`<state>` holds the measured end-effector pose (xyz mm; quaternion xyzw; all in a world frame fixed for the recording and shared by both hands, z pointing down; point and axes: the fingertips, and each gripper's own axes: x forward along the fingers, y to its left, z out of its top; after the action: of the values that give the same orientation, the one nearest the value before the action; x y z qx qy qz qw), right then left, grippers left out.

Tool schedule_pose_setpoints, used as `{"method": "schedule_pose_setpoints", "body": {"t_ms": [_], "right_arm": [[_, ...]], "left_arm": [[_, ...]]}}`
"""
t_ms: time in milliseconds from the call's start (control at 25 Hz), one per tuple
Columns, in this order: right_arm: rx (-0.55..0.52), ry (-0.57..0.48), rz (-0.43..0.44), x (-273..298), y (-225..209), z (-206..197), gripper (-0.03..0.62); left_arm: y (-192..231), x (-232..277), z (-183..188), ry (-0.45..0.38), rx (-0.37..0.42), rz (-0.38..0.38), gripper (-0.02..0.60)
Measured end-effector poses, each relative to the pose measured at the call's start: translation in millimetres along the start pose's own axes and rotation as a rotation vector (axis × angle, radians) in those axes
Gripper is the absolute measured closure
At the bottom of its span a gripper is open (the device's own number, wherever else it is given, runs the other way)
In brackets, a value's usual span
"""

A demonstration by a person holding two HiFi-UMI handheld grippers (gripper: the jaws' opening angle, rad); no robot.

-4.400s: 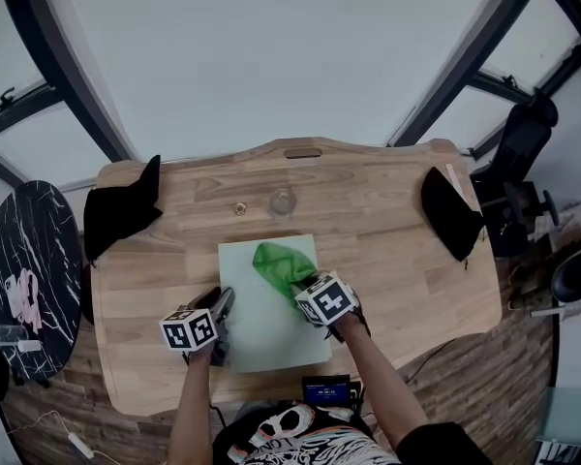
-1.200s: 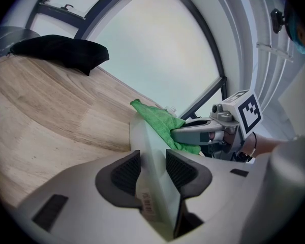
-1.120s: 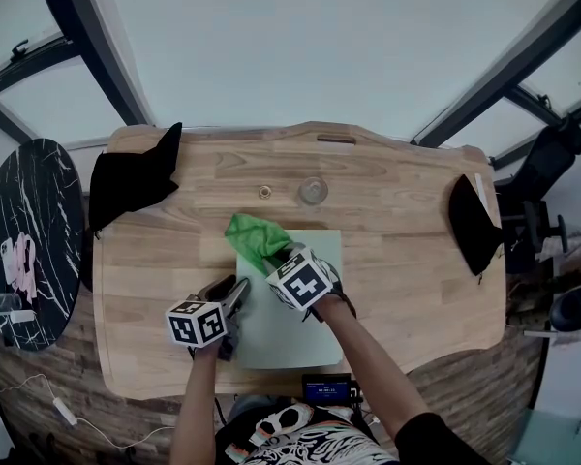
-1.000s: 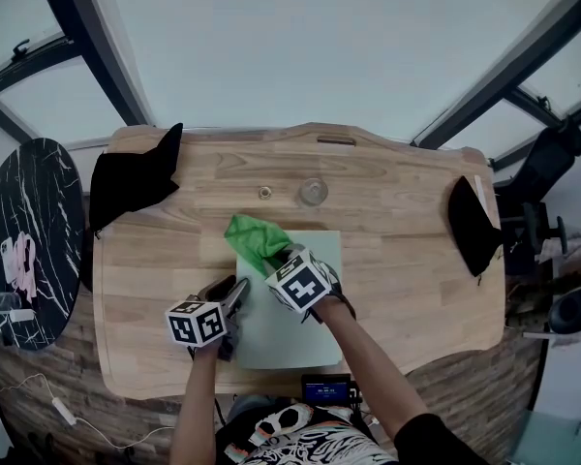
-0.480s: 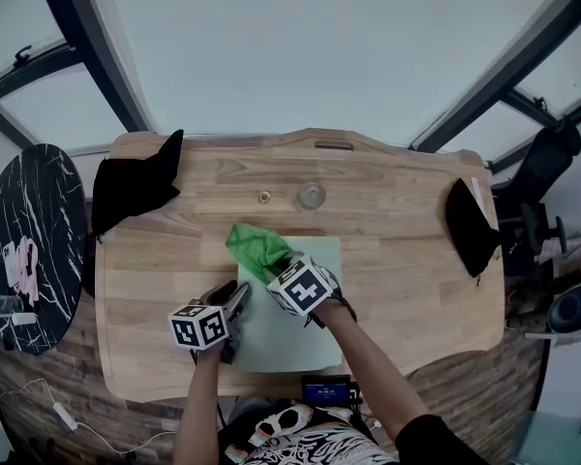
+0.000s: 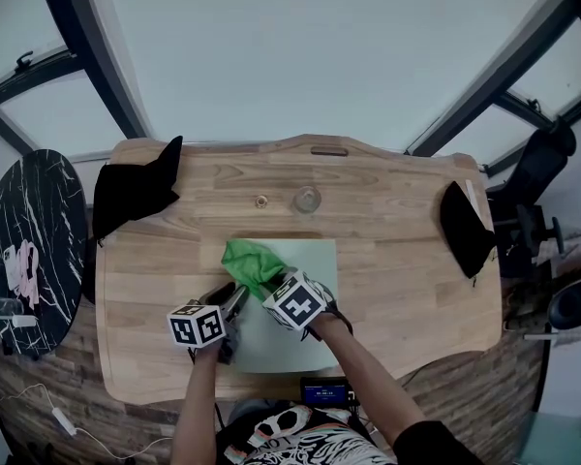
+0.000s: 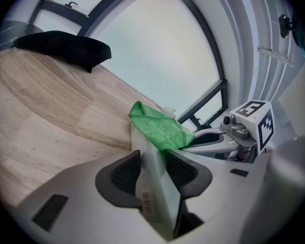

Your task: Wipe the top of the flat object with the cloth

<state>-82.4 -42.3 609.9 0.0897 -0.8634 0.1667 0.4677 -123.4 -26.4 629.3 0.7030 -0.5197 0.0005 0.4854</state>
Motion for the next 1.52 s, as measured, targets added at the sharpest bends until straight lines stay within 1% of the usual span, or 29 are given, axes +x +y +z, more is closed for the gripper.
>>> {"method": "schedule_pose_setpoints", "body": {"t_ms": [360,600,800,1280,1520], "right_arm": [[0.016,-0.019,0.01,-1,15,-7,0.537],[0.026,-0.013,0.016,-3,27,-17,0.537],[0.016,-0.013,0.025,-5,42,-21,0.537],[-0.042,0.014,0.107,-4,80,-36,0.537],[-0.079,0.014,0.179,-5,96,-41,0.537]], "left_arm": [[3,0,1,0.001,-0.006,-0.008,0.422],[4,1,0,0.003,-0.012,-0.017,0.42],[5,1,0,0.004,-0.021,-0.026,0.419],[5,2,0,0.005,-0.028,-0.034,0.417],[7,2,0,0.002,-0.027,-0.029,0.416]]}}
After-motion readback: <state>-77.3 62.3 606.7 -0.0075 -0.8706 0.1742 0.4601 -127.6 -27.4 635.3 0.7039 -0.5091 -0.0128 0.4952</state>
